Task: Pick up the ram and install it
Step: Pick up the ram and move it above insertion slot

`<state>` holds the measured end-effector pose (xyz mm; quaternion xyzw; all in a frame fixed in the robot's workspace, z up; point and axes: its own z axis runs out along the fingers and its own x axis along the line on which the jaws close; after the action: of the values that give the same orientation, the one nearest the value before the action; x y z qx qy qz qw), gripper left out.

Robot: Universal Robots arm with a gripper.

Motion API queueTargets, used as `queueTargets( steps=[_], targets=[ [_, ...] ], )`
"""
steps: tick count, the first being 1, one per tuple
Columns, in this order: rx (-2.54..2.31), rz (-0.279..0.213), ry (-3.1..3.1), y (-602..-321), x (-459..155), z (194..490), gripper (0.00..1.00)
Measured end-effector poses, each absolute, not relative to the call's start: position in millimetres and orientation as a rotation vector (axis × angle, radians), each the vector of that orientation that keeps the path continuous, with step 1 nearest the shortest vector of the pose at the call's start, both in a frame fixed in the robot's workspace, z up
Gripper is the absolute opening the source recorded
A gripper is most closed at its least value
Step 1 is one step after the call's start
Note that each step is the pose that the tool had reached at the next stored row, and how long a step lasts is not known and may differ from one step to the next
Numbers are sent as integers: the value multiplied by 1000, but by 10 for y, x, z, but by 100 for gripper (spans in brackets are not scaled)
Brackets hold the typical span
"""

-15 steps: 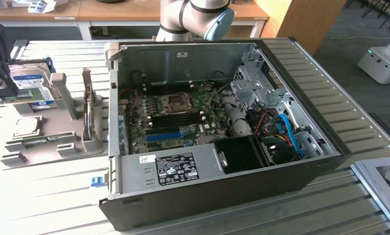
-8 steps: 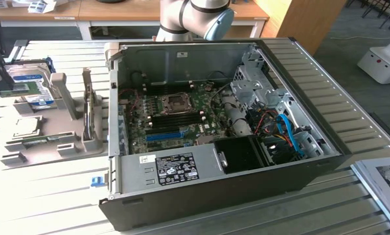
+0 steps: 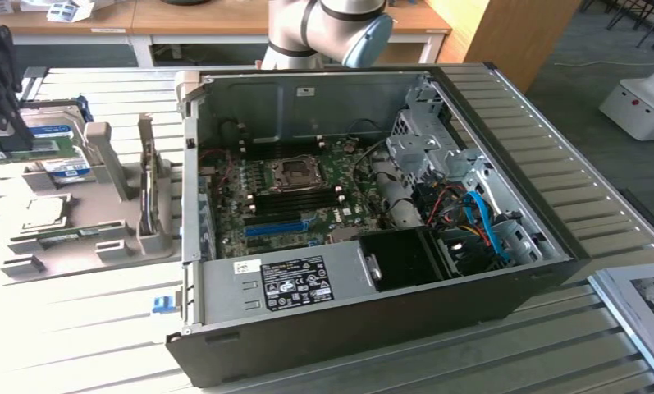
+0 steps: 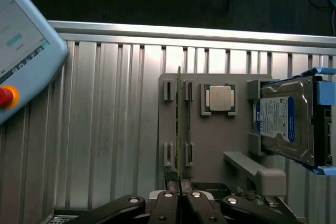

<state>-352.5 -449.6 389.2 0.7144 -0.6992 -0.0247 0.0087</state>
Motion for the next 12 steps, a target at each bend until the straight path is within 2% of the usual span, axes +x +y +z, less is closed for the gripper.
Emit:
queueTargets(
  steps=[12],
  targets=[
    [2227,-87,-2180,-4496,-3295,3895,12]
  ],
)
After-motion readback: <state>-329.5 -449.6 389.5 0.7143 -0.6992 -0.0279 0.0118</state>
